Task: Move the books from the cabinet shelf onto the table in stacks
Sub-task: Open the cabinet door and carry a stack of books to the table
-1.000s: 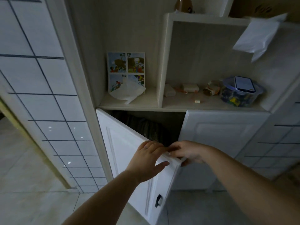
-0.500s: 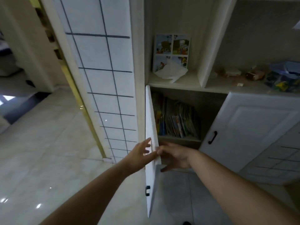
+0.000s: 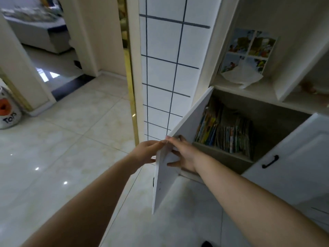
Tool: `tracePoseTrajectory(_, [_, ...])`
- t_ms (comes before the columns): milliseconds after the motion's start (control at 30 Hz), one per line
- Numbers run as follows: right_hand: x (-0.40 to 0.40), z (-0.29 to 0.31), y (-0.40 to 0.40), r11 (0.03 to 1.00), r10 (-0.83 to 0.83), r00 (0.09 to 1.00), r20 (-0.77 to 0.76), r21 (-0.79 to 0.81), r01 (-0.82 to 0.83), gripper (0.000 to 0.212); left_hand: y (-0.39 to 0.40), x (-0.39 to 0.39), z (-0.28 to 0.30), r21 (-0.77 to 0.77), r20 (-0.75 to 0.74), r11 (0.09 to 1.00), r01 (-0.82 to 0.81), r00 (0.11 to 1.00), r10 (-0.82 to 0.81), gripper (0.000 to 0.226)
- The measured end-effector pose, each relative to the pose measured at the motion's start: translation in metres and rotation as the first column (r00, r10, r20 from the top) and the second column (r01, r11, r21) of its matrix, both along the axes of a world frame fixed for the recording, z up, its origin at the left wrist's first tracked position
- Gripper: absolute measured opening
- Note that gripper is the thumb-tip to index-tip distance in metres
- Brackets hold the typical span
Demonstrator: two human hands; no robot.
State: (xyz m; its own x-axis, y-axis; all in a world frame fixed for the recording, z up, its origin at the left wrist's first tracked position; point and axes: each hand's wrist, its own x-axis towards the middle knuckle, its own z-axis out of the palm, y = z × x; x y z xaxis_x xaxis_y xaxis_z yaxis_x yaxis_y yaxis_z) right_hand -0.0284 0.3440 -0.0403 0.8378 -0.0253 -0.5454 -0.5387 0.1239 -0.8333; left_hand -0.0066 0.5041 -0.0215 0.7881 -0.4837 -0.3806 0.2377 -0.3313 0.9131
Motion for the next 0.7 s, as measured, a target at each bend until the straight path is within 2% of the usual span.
tracePoseTrajectory(167, [0.0,-0.002,-0.005,1.0,0.021,1.0,0.005,0.02,-0.021,0.084,0.002,-0.001,-0.003,0.06,0.057,0.998,-0.016,0.998,0.012,0.042])
tracePoseTrajectory(267, [-0.002,-0.001,-0.001,1.0,0.024,1.0,0.017,-0.007,-0.024,0.088,0.0,-0.002,0.0,0.105,0.113,0.994,0.002,0.994,-0.014,0.036])
tracePoseTrajectory(333, [-0.007,-0.003,0.001,0.995,0.013,0.997,0.076,-0.102,-0.005,0.095,0.0,-0.002,0.004,0.127,0.206,0.992,0.006,0.978,-0.033,0.03])
tracePoseTrajectory(367, [-0.01,-0.003,0.0,0.986,0.001,0.992,0.124,-0.168,0.02,0.092,-0.001,-0.001,0.007,0.15,0.268,0.989,-0.005,0.963,-0.036,0.035])
tracePoseTrajectory(433, [-0.015,-0.004,-0.008,0.96,-0.05,0.969,0.244,-0.255,0.114,0.072,-0.005,0.0,0.016,0.187,0.383,0.982,-0.033,0.923,-0.042,0.045])
tracePoseTrajectory(533, [-0.016,0.001,-0.029,0.933,-0.126,0.929,0.347,-0.277,0.23,0.051,-0.019,0.001,0.036,0.237,0.529,0.971,-0.038,0.843,-0.096,0.046])
tracePoseTrajectory(700, [-0.023,0.01,-0.082,0.892,-0.147,0.912,0.384,-0.347,0.29,0.051,-0.078,-0.002,0.062,0.301,0.665,0.953,0.043,0.706,-0.242,0.041])
